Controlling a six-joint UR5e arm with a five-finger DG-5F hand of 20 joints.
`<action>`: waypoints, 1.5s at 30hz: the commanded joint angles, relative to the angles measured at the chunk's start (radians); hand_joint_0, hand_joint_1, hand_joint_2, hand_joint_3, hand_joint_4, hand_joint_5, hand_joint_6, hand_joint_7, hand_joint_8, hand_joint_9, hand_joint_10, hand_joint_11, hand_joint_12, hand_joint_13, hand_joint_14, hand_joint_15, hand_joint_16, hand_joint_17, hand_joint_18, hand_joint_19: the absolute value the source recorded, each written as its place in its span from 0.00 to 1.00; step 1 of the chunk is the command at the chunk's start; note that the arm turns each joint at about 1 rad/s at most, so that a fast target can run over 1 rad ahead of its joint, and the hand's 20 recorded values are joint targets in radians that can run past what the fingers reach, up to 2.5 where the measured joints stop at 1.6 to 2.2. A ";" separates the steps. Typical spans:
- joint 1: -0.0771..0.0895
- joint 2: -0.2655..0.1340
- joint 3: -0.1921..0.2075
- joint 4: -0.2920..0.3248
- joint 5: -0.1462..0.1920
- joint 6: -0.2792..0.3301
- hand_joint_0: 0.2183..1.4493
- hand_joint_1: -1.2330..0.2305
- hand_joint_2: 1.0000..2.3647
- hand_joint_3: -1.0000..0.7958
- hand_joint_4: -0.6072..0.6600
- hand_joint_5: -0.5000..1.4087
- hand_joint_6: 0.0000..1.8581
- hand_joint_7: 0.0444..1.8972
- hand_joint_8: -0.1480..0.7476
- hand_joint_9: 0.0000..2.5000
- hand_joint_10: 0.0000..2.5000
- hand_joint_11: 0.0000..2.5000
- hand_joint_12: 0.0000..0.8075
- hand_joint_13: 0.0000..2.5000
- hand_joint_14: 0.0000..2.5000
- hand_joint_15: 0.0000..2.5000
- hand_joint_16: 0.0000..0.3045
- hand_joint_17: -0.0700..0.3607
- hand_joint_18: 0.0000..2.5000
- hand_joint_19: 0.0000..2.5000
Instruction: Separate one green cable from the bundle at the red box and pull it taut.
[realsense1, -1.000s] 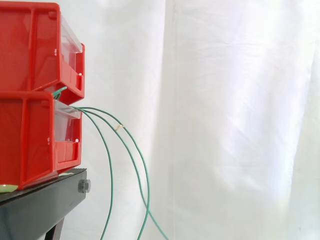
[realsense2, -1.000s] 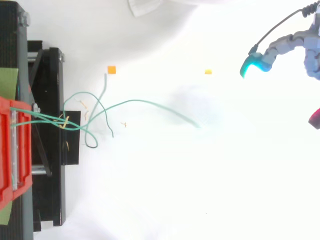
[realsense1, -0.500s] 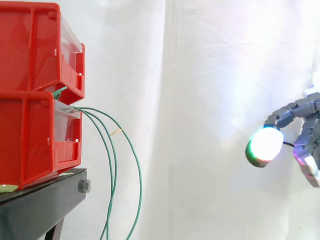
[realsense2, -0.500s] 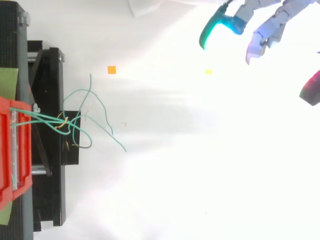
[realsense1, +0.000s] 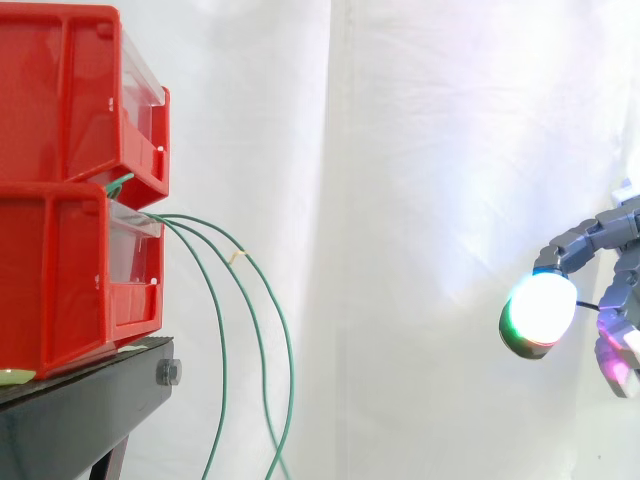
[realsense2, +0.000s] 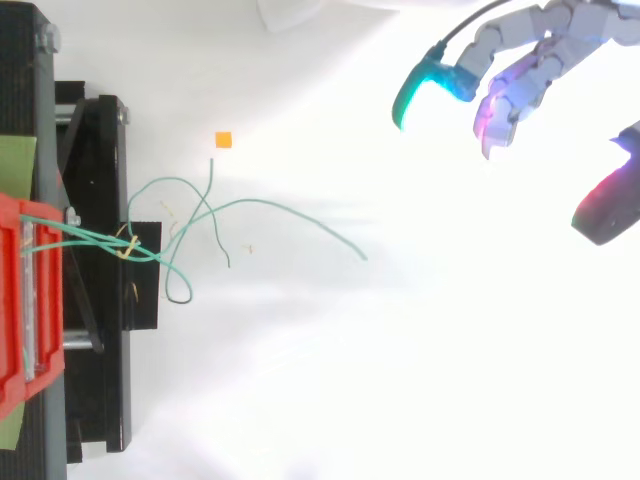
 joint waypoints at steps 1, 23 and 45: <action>0.047 0.000 0.000 -0.004 0.019 0.076 0.13 0.53 0.00 0.28 0.65 0.16 0.27 0.37 0.58 0.34 0.01 0.31 0.53 0.29 0.01 0.24 0.24 0.54 0.31 0.26; 0.122 0.000 0.000 -0.085 0.114 0.153 0.14 0.76 0.00 0.28 0.64 0.16 0.27 0.37 0.55 0.29 0.01 0.27 0.42 0.12 0.00 0.13 0.15 0.40 0.02 0.17; 0.123 0.002 0.000 -0.107 0.112 0.153 0.16 0.77 0.00 0.28 0.63 0.16 0.27 0.38 0.53 0.31 0.01 0.28 0.39 0.16 0.00 0.16 0.13 0.38 0.08 0.23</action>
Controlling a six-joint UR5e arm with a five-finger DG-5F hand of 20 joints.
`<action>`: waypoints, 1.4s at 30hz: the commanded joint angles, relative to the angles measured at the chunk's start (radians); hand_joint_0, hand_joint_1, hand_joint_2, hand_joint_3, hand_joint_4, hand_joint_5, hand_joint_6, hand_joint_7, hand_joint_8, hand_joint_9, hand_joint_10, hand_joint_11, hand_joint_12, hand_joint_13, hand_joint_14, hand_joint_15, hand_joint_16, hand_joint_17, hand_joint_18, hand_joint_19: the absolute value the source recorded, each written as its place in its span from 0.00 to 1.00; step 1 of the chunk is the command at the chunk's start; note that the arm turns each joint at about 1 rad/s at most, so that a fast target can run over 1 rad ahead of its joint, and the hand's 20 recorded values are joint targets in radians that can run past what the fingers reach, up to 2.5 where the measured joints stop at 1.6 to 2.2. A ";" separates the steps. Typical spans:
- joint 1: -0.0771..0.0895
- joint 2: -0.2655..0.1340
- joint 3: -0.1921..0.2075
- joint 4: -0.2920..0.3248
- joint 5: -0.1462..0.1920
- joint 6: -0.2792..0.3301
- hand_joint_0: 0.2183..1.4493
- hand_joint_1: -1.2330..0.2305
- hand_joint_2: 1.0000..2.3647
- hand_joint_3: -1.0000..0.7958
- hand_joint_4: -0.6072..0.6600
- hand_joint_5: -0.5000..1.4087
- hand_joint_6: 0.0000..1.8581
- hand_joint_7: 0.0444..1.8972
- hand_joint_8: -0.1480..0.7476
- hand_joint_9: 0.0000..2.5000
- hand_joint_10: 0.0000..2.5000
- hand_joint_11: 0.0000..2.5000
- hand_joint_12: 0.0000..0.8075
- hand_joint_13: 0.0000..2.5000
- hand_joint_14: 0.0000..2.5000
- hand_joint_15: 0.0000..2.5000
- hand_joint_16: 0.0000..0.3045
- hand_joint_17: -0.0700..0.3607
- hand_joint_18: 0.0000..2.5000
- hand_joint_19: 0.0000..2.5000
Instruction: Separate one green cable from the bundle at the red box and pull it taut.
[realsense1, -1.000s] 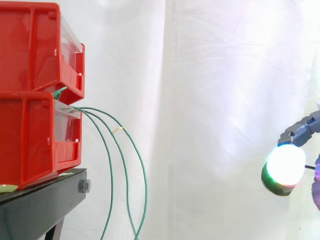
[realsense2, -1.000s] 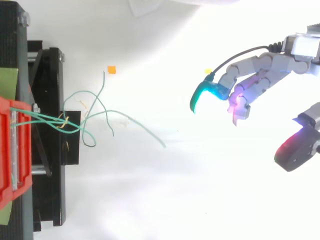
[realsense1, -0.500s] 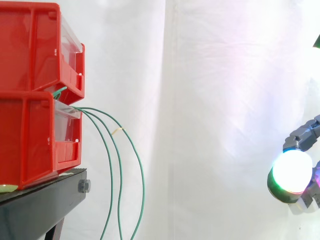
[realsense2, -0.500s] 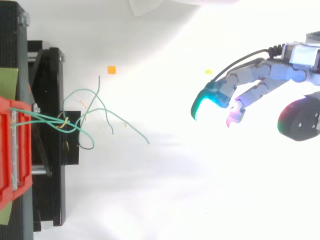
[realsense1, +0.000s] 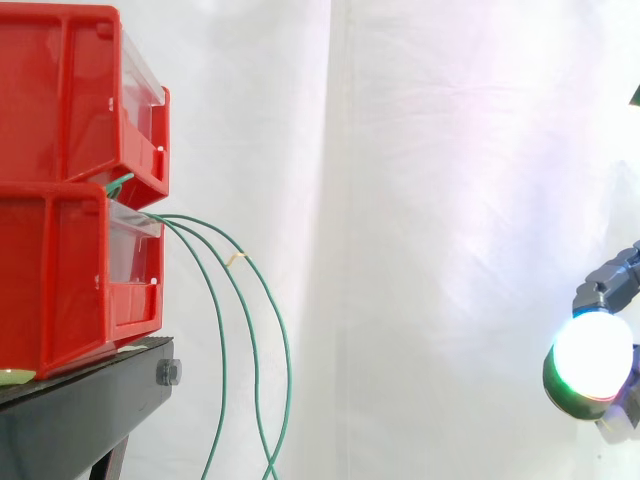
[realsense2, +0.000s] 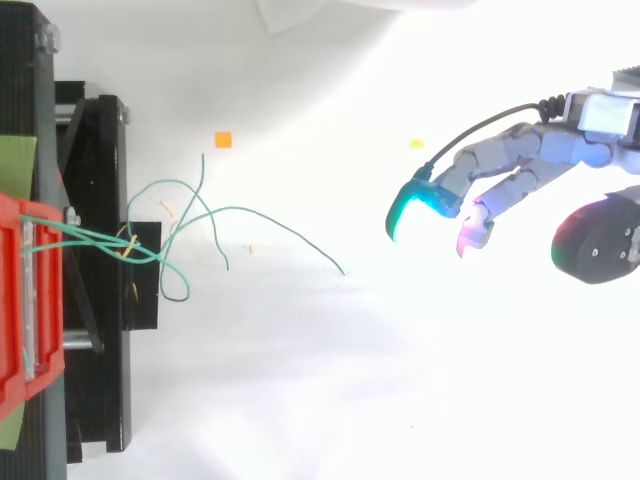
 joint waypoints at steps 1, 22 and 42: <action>0.000 0.000 0.000 0.002 -0.002 0.000 0.16 0.76 0.00 0.28 0.63 0.16 0.27 0.38 0.53 0.31 0.01 0.28 0.39 0.16 0.00 0.16 0.13 0.38 0.08 0.23; 0.000 0.000 0.000 0.016 0.005 -0.002 0.15 0.73 0.00 0.28 0.63 0.16 0.27 0.38 0.55 0.30 0.01 0.28 0.40 0.16 0.00 0.15 0.14 0.39 0.09 0.23; 0.000 0.000 0.000 -0.001 0.009 -0.005 0.15 0.72 0.00 0.28 0.64 0.16 0.27 0.38 0.55 0.32 0.01 0.29 0.42 0.19 0.01 0.17 0.15 0.39 0.11 0.24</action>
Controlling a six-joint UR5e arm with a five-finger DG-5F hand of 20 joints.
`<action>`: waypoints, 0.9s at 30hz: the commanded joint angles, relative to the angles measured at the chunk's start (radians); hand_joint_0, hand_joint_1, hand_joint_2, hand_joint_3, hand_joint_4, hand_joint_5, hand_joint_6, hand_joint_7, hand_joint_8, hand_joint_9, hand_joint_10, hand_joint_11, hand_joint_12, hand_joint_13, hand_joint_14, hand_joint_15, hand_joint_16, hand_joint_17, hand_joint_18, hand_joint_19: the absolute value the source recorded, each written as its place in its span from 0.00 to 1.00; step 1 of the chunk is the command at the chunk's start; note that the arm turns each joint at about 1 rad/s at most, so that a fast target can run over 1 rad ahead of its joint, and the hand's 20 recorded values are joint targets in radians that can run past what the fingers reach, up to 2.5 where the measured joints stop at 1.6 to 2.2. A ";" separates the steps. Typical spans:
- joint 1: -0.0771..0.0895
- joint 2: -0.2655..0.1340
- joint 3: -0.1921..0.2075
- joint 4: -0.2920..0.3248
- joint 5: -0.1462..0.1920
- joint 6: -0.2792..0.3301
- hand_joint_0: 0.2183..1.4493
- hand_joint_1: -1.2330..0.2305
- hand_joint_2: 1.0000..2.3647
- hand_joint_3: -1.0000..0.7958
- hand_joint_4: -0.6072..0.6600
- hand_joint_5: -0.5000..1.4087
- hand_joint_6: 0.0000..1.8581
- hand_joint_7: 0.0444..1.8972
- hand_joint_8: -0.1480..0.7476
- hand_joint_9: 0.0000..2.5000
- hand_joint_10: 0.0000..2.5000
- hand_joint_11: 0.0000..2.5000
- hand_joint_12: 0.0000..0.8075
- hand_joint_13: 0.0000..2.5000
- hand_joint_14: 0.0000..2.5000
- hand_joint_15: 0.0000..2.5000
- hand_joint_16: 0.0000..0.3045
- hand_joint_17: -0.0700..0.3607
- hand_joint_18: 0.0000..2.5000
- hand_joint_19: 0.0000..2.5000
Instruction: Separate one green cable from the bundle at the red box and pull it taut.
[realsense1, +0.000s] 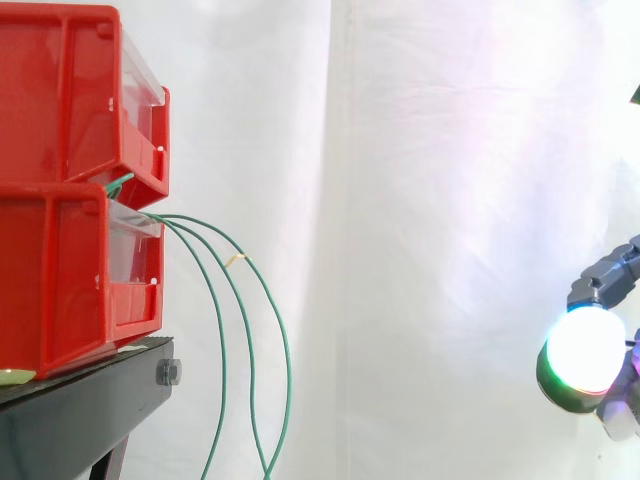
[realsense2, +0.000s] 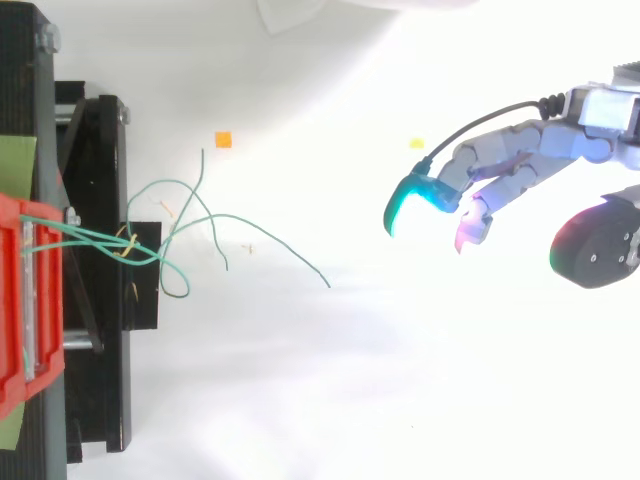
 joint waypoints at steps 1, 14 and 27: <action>0.000 0.000 0.000 -0.008 -0.003 0.000 0.15 0.72 0.00 0.28 0.64 0.16 0.27 0.38 0.55 0.32 0.01 0.28 0.42 0.19 0.01 0.17 0.15 0.39 0.11 0.24; -0.002 0.000 0.000 -0.007 -0.003 -0.003 0.15 0.71 0.00 0.28 0.64 0.16 0.27 0.38 0.55 0.33 0.01 0.29 0.42 0.20 0.01 0.17 0.15 0.40 0.12 0.24; -0.002 0.000 0.000 -0.007 -0.003 -0.011 0.15 0.71 0.00 0.28 0.64 0.16 0.27 0.38 0.55 0.33 0.01 0.29 0.42 0.20 0.01 0.17 0.15 0.40 0.13 0.24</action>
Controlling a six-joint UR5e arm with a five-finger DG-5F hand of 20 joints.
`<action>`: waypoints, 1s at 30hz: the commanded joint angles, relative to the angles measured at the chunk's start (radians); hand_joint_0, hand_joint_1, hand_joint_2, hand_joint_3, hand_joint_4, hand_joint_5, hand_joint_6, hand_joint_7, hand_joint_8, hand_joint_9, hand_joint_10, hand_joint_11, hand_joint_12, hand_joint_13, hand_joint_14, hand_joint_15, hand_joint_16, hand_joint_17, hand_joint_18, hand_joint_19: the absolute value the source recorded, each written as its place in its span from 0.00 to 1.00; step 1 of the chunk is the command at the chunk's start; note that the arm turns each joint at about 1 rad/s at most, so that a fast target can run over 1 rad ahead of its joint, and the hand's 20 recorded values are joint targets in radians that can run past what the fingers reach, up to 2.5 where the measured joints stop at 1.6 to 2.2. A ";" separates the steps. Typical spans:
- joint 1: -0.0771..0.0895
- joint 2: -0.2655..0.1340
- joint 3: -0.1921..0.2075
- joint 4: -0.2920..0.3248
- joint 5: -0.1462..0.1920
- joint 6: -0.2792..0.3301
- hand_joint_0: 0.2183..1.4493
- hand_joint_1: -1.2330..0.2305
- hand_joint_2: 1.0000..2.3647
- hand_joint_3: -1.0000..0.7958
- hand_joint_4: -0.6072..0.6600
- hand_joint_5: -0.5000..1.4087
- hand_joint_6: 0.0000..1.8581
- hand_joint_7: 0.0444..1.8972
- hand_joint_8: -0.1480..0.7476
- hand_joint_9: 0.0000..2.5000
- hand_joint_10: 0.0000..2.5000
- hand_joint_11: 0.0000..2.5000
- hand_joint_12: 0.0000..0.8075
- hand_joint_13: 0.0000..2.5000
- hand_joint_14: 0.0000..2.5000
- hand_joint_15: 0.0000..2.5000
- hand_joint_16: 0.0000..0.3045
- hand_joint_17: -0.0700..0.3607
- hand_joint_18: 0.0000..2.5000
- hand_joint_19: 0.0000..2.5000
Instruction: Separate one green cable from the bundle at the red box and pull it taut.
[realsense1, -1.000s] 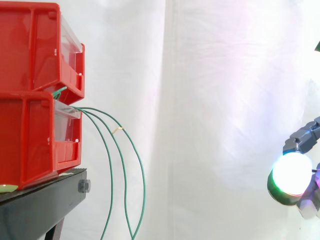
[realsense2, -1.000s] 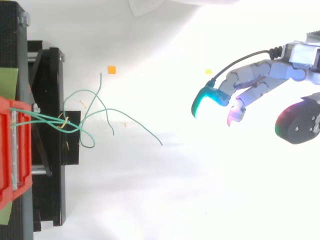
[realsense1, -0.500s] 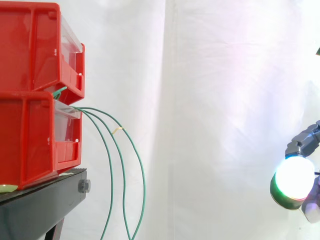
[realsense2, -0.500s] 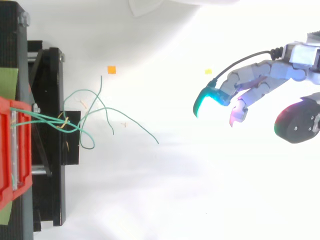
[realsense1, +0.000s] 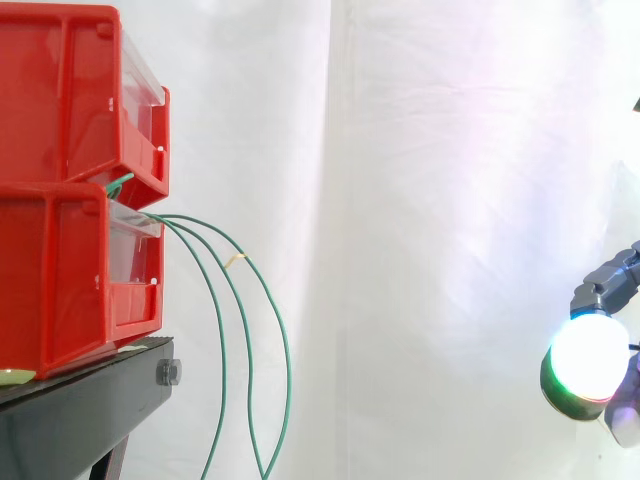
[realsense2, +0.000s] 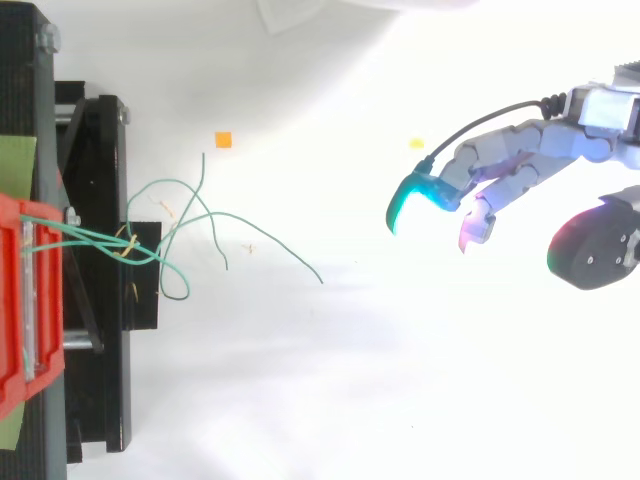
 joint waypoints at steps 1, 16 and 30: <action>-0.001 0.000 -0.002 0.000 0.000 -0.001 0.15 0.71 0.00 0.28 0.64 0.16 0.27 0.38 0.55 0.33 0.01 0.29 0.42 0.20 0.01 0.17 0.15 0.40 0.13 0.24; 0.000 0.000 0.000 0.000 0.000 -0.001 0.17 0.56 0.00 0.28 0.65 0.17 0.27 0.38 0.52 0.39 0.01 0.33 0.41 0.29 0.01 0.22 0.17 0.44 0.26 0.24; -0.001 0.000 0.000 0.000 0.000 -0.001 0.22 0.46 0.00 0.28 0.64 0.18 0.27 0.38 0.49 0.42 0.01 0.34 0.42 0.32 0.01 0.23 0.17 0.43 0.29 0.27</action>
